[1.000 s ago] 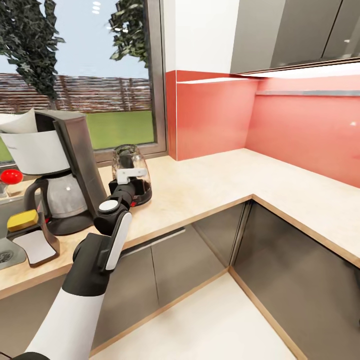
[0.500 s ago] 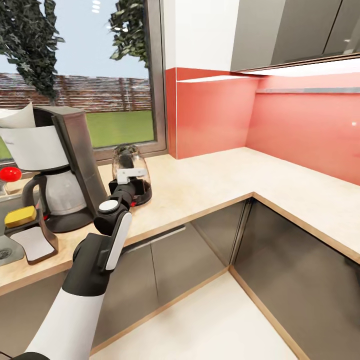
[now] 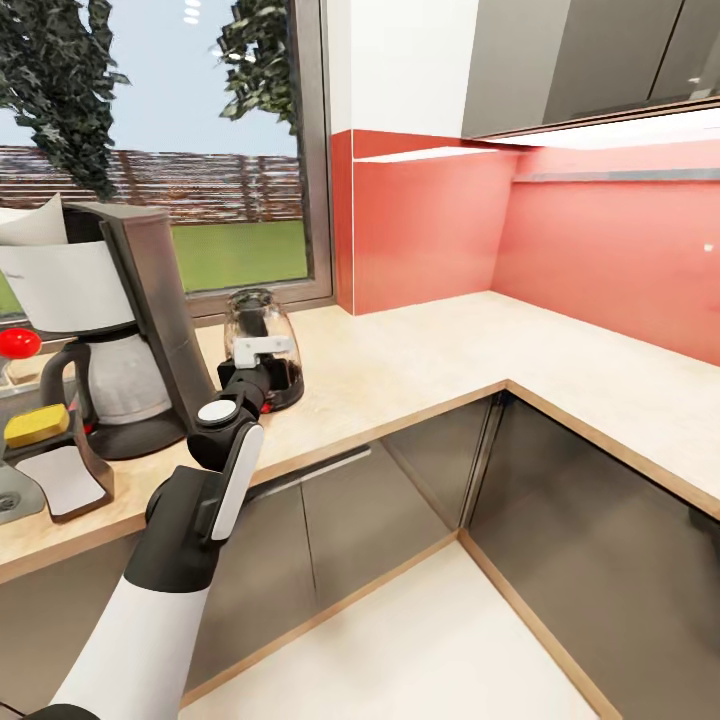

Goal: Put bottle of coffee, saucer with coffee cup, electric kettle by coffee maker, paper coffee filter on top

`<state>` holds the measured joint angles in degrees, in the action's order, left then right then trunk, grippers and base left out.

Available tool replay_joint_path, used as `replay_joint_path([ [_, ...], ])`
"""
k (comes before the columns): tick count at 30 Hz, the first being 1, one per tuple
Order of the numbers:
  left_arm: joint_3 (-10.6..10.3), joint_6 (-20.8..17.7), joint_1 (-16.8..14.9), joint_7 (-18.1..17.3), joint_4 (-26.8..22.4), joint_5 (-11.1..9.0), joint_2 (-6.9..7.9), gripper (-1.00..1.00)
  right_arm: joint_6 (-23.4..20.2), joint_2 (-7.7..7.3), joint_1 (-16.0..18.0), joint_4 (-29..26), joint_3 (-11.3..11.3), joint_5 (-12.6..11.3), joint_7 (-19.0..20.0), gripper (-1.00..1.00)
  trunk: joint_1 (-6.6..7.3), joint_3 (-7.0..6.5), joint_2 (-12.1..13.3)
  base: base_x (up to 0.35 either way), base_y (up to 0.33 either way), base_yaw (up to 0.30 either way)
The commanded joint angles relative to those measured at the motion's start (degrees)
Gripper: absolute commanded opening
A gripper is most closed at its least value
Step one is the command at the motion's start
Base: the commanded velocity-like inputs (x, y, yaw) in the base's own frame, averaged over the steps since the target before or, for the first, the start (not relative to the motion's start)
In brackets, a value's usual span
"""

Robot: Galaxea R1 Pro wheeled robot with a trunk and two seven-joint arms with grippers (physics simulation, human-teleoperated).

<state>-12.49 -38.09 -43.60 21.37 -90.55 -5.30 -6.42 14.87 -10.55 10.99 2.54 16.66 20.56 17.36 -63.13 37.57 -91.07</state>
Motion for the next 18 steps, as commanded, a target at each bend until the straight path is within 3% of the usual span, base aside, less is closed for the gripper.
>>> replay_joint_path([
  [1, -0.08, -0.18, -0.05, 0.51, -0.06, -0.32, 0.01, -1.00, 0.41, 0.00, 0.08, 0.19, 0.31, -0.08, 0.04, 1.00, 0.00, 0.05, -0.03, 0.000, 0.000, 0.000],
  [18, -0.03, -0.23, -0.05, 0.51, -0.06, -0.32, 0.01, -1.00, 0.42, 0.00, 0.08, 0.19, 0.31, -0.05, 0.01, 1.00, -1.09, 0.95, -2.04, 0.000, 0.000, 0.000],
])
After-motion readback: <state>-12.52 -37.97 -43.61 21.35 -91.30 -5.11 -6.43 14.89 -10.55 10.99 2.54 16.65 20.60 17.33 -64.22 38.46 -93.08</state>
